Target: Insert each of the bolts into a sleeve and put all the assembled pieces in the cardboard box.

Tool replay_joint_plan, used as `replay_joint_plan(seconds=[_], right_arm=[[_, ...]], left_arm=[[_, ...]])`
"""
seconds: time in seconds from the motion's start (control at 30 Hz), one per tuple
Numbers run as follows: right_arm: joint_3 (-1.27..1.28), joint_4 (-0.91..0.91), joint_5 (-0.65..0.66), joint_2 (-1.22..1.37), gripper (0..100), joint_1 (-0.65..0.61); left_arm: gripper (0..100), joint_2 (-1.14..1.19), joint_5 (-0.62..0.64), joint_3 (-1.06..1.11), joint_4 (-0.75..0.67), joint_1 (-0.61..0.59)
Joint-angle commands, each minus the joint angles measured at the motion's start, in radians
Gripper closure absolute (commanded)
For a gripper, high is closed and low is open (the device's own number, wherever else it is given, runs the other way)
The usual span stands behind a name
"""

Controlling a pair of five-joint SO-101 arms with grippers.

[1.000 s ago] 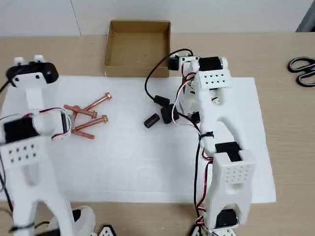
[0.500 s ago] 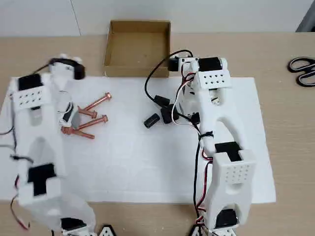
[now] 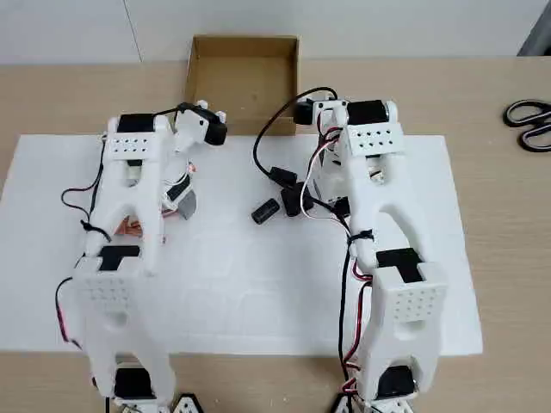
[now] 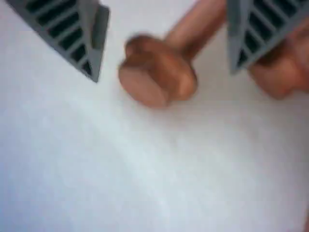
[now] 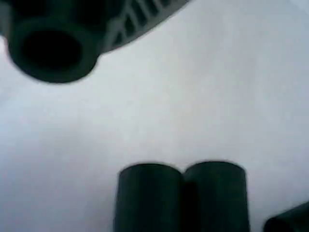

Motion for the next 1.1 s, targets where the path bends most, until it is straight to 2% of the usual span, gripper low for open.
replay_joint_plan(seconds=[0.0,0.3,0.57,0.73,0.93,1.07], right_arm=[[-0.003,0.021,0.002,-0.071,99.5,0.012],[-0.003,0.018,0.002,-0.071,99.5,0.012],[-0.003,0.018,0.002,-0.071,99.5,0.013],[-0.003,0.018,0.002,-0.071,99.5,0.013],[-0.003,0.016,0.002,-0.071,99.5,0.013],[-0.003,0.015,0.002,-0.07,99.5,0.013]], left_arm=[[83,0.048,-0.002,-0.085,0.032,-0.002],[83,0.083,0.0,-0.234,0.141,0.008],[83,0.081,0.002,-0.252,0.146,0.012],[83,0.02,-0.003,-0.193,0.146,0.014],[83,-0.203,-0.091,0.007,0.143,0.015],[83,-0.224,-0.117,0.048,0.121,0.005]])
